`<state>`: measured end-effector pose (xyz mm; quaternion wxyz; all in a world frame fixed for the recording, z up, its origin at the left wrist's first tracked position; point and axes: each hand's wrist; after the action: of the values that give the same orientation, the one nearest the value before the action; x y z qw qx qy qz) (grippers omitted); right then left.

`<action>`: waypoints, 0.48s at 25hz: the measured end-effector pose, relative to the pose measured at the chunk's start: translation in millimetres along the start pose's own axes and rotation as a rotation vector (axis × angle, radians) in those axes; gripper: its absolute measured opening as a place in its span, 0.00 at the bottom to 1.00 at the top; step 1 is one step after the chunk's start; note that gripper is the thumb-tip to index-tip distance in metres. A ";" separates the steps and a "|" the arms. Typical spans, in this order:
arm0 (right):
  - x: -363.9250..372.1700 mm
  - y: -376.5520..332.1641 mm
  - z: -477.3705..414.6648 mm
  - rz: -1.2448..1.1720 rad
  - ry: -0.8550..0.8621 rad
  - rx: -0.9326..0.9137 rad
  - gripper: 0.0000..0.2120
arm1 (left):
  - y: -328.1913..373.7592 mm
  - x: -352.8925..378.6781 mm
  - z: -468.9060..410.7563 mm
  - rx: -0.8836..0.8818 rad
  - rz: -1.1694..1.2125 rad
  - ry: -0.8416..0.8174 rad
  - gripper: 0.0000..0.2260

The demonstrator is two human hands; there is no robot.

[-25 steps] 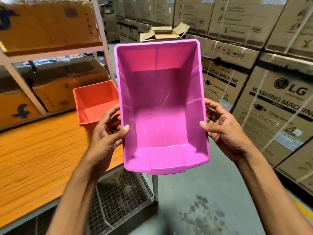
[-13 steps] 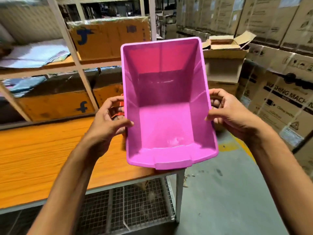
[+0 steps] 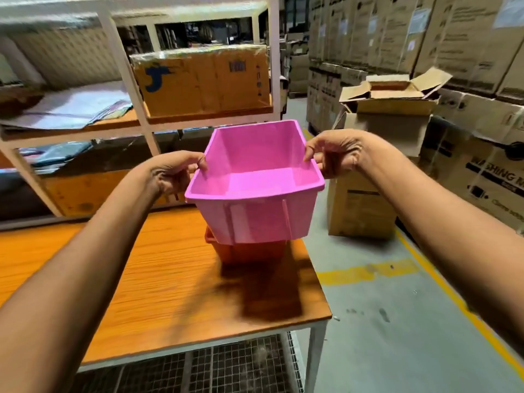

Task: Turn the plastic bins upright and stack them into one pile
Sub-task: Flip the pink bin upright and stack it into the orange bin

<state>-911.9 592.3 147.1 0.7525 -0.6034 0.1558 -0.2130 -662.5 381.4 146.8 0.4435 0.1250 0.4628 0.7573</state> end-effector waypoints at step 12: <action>9.0 8.4 -86.0 -0.089 0.073 0.033 0.25 | 17.4 -4.1 -64.3 -0.068 0.010 0.201 0.07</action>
<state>-945.3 516.9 120.0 0.7459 -0.5892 0.1527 -0.2705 -708.4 337.1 127.1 0.3950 0.0357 0.4785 0.7834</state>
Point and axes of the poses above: each hand's wrist, its own z-axis away from the middle knuckle, its own x-axis out of the palm, y = z × x, and after that the axes turned 12 degrees about -x, right-handed
